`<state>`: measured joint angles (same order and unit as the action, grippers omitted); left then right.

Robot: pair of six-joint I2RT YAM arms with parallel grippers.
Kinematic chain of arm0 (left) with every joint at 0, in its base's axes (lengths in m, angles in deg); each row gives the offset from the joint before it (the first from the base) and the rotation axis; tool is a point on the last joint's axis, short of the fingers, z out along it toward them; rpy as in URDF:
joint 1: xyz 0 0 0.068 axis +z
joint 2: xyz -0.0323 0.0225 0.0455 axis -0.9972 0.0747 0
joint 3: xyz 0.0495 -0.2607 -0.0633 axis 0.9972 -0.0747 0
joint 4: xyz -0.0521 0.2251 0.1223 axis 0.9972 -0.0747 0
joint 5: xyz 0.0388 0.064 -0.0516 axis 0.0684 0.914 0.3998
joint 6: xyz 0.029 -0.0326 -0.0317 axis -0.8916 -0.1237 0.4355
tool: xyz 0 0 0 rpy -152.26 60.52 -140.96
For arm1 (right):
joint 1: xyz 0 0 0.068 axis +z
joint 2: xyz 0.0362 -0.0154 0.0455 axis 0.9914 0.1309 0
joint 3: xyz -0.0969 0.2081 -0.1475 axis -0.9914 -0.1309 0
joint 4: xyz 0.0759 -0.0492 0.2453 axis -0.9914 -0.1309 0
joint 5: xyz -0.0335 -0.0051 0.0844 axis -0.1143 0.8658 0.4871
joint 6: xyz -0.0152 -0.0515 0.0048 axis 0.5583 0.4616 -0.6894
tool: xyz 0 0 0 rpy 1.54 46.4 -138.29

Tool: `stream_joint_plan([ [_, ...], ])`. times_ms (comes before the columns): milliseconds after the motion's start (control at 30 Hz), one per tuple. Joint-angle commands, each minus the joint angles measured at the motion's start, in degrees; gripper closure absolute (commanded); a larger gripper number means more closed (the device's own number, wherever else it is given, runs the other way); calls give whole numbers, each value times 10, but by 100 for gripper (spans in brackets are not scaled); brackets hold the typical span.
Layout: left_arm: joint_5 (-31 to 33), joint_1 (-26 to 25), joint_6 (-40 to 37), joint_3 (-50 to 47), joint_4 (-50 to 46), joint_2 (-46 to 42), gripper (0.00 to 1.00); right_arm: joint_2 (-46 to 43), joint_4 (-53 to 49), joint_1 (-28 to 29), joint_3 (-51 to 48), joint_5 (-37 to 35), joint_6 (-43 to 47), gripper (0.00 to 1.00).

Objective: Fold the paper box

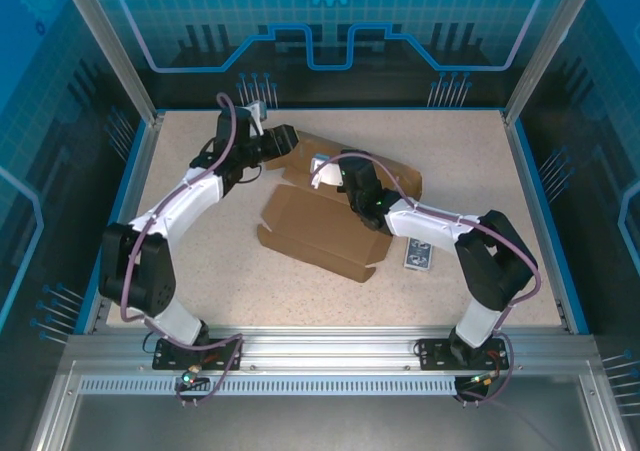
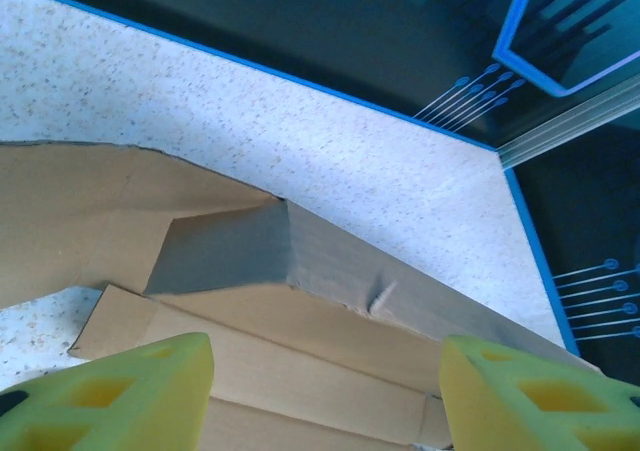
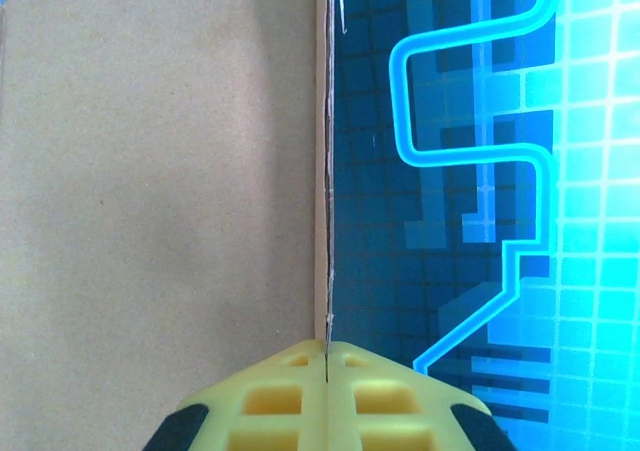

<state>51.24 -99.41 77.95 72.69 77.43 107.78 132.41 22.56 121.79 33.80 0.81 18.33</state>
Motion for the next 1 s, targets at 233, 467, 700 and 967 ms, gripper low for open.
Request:
stream_joint_plan([
  [233,-25,13,-58,132,-132,96,35,19,64,2,-19,-9,38,100],
  [467,-57,13,-59,171,-154,130,42,21,59,3,-15,-10,35,100],
  [700,-114,13,-36,176,-135,145,49,23,51,5,-10,-10,28,100],
  [967,-161,12,3,180,-104,161,64,19,44,4,-7,-2,13,100],
])
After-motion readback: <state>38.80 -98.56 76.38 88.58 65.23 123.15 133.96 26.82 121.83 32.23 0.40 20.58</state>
